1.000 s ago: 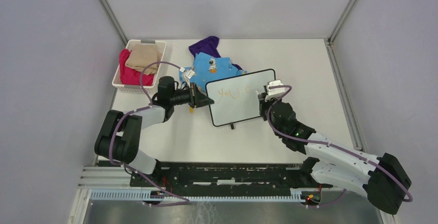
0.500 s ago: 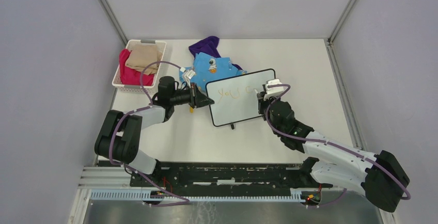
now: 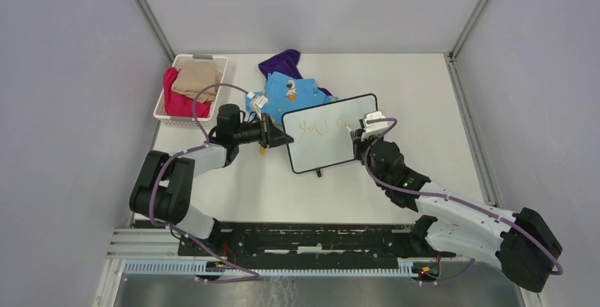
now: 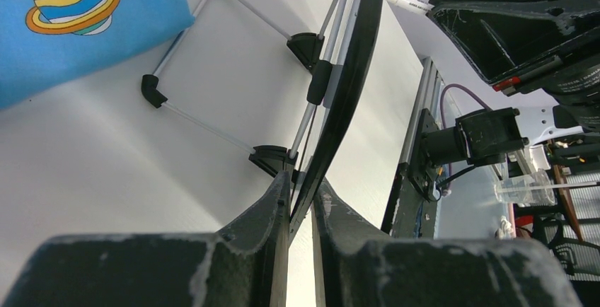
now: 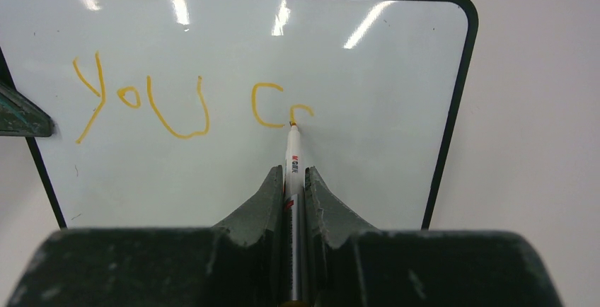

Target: Write a sentence on the whiteboard

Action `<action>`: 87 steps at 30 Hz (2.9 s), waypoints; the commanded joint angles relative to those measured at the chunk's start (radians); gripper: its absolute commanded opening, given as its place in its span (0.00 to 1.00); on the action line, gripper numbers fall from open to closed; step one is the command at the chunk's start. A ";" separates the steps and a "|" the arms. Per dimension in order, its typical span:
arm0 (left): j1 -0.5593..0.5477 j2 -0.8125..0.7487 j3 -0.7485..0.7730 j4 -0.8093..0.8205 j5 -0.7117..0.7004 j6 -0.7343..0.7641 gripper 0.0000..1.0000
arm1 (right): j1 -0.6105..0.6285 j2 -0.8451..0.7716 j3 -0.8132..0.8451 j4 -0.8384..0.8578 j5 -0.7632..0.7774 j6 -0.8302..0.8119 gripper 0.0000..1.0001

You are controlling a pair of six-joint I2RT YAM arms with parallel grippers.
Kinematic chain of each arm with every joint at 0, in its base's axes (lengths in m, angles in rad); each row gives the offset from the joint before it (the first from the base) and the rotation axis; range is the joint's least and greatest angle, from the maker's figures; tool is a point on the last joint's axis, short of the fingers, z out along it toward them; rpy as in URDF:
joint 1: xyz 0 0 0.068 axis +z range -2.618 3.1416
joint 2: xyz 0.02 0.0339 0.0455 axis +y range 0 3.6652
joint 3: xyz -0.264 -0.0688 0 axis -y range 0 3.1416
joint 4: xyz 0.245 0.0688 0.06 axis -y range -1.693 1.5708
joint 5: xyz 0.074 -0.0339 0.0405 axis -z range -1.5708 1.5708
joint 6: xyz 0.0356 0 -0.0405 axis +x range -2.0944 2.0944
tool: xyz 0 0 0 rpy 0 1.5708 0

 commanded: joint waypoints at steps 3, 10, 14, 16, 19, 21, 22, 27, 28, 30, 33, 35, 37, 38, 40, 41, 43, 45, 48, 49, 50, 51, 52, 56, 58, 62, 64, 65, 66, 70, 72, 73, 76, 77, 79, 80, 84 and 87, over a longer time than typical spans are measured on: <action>-0.008 0.016 0.022 -0.044 0.001 0.031 0.02 | -0.004 -0.036 -0.033 -0.002 0.025 0.013 0.00; -0.013 0.015 0.025 -0.057 -0.002 0.040 0.02 | -0.009 -0.032 -0.001 -0.004 0.052 0.004 0.00; -0.015 0.013 0.032 -0.083 -0.012 0.055 0.02 | -0.011 -0.021 0.023 -0.005 0.065 -0.008 0.00; -0.015 0.013 0.031 -0.086 -0.014 0.059 0.02 | -0.014 -0.020 0.029 -0.002 0.064 -0.009 0.00; -0.017 0.015 0.031 -0.085 -0.013 0.058 0.02 | -0.014 -0.019 0.041 0.003 0.059 -0.011 0.00; -0.019 0.014 0.032 -0.085 -0.014 0.058 0.02 | -0.015 -0.016 0.048 0.005 0.056 -0.014 0.00; -0.019 0.013 0.031 -0.085 -0.014 0.059 0.02 | -0.015 -0.014 0.051 0.007 0.053 -0.015 0.00; -0.022 0.013 0.034 -0.094 -0.015 0.065 0.02 | -0.014 -0.002 0.069 0.009 0.049 -0.019 0.00; -0.022 0.012 0.033 -0.094 -0.015 0.065 0.02 | -0.015 0.000 0.071 0.009 0.049 -0.021 0.00; -0.022 0.011 0.033 -0.094 -0.015 0.066 0.02 | -0.016 0.003 0.071 0.008 0.050 -0.020 0.00; -0.022 0.011 0.034 -0.097 -0.016 0.068 0.02 | -0.016 0.007 0.062 0.005 0.051 -0.017 0.00; -0.022 0.011 0.035 -0.099 -0.016 0.068 0.02 | -0.015 0.003 0.050 0.001 0.051 -0.012 0.00; -0.022 0.012 0.036 -0.099 -0.019 0.068 0.02 | -0.017 -0.004 0.036 0.000 0.052 -0.007 0.00; -0.022 0.011 0.036 -0.099 -0.019 0.069 0.02 | -0.017 -0.008 0.029 -0.002 0.051 -0.005 0.00; -0.022 0.012 0.036 -0.099 -0.018 0.069 0.02 | -0.016 -0.014 0.015 -0.006 0.050 0.001 0.00; -0.023 0.012 0.036 -0.100 -0.018 0.069 0.02 | -0.016 -0.018 0.008 -0.007 0.048 0.003 0.00; -0.023 0.011 0.035 -0.102 -0.020 0.070 0.02 | -0.017 -0.025 -0.006 -0.009 0.050 0.008 0.00; -0.024 0.010 0.036 -0.108 -0.021 0.074 0.02 | -0.016 -0.035 -0.018 -0.012 0.049 0.011 0.00; -0.024 0.009 0.036 -0.108 -0.021 0.075 0.02 | -0.019 -0.045 -0.027 -0.018 0.055 0.011 0.00; -0.024 0.010 0.036 -0.108 -0.021 0.075 0.02 | -0.018 -0.050 -0.027 -0.020 0.060 0.010 0.00; -0.024 0.010 0.036 -0.109 -0.022 0.076 0.02 | -0.019 -0.053 -0.027 -0.022 0.064 0.010 0.00; -0.024 0.009 0.036 -0.110 -0.022 0.077 0.02 | -0.020 -0.059 -0.025 -0.026 0.068 0.010 0.00; -0.025 0.008 0.037 -0.112 -0.023 0.078 0.02 | -0.022 -0.068 -0.022 -0.026 0.068 0.010 0.00; -0.025 0.009 0.037 -0.114 -0.022 0.079 0.02 | -0.023 -0.102 -0.008 -0.007 0.070 -0.001 0.00; -0.025 0.009 0.038 -0.114 -0.024 0.079 0.02 | -0.024 -0.100 0.012 -0.006 0.070 -0.011 0.00; -0.027 0.008 0.039 -0.118 -0.025 0.081 0.02 | -0.026 -0.075 0.049 0.000 0.068 -0.024 0.00; -0.027 0.006 0.041 -0.127 -0.027 0.088 0.02 | -0.029 -0.063 0.060 0.005 0.063 -0.027 0.00; -0.028 0.004 0.041 -0.129 -0.029 0.089 0.02 | -0.030 -0.056 0.064 0.008 0.059 -0.026 0.00; -0.028 0.002 0.040 -0.130 -0.029 0.089 0.02 | -0.031 -0.051 0.069 0.008 0.056 -0.026 0.00; -0.030 0.004 0.042 -0.133 -0.030 0.092 0.02 | -0.034 -0.035 0.080 0.015 0.046 -0.025 0.00; -0.031 0.005 0.044 -0.140 -0.031 0.096 0.02 | -0.035 -0.030 0.082 0.014 0.046 -0.024 0.00; -0.031 0.005 0.045 -0.141 -0.031 0.098 0.02 | -0.036 -0.028 0.081 0.013 0.046 -0.024 0.00; -0.031 0.004 0.046 -0.142 -0.032 0.099 0.02 | -0.039 -0.020 0.074 0.013 0.043 -0.019 0.00; -0.031 0.004 0.046 -0.142 -0.031 0.097 0.02 | -0.042 -0.018 0.073 0.012 0.040 -0.016 0.00; -0.031 0.003 0.045 -0.142 -0.032 0.099 0.02 | -0.043 -0.013 0.067 0.014 0.039 -0.013 0.00; -0.033 0.002 0.045 -0.142 -0.032 0.100 0.02 | -0.044 -0.011 0.065 0.016 0.038 -0.011 0.00; -0.033 0.002 0.045 -0.142 -0.033 0.100 0.02 | -0.050 -0.002 0.056 0.021 0.029 -0.007 0.00; -0.033 -0.001 0.044 -0.144 -0.034 0.100 0.02 | -0.053 -0.002 0.049 0.020 0.022 -0.002 0.00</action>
